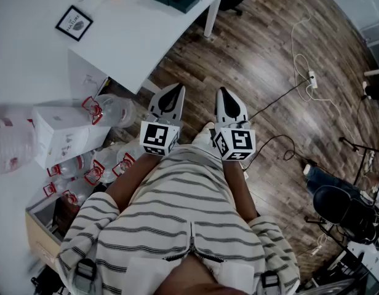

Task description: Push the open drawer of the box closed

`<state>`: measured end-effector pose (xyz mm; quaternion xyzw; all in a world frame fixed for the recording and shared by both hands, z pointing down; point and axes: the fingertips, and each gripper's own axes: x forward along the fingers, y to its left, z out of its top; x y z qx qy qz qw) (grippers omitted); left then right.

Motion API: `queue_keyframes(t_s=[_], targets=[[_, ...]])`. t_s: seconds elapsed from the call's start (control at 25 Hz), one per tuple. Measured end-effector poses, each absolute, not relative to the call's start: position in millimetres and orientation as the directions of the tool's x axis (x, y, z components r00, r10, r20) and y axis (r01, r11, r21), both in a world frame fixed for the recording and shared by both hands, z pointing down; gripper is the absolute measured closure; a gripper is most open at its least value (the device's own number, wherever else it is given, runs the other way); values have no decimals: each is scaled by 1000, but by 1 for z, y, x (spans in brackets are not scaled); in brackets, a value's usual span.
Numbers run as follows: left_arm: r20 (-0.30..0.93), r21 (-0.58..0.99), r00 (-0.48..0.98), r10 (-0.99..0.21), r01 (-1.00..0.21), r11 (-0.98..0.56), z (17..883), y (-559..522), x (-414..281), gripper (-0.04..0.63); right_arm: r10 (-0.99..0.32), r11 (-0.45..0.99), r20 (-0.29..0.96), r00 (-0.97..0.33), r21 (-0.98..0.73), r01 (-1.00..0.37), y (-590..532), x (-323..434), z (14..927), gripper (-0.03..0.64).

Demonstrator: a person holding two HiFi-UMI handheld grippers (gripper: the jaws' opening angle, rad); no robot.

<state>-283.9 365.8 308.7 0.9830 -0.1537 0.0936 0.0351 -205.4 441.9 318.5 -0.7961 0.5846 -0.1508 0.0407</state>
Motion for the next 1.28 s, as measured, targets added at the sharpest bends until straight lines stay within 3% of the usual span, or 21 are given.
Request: queue_keyframes(t_s=[0.8, 1.28], targets=[[158, 1, 904, -397, -402, -916, 312, 374, -220, 595, -985, -142, 128, 115, -228, -963, 428, -146, 317, 621], [246, 32, 877, -413, -433, -901, 346, 334, -189, 595, -979, -144, 182, 95, -273, -951, 386, -106, 348, 618]])
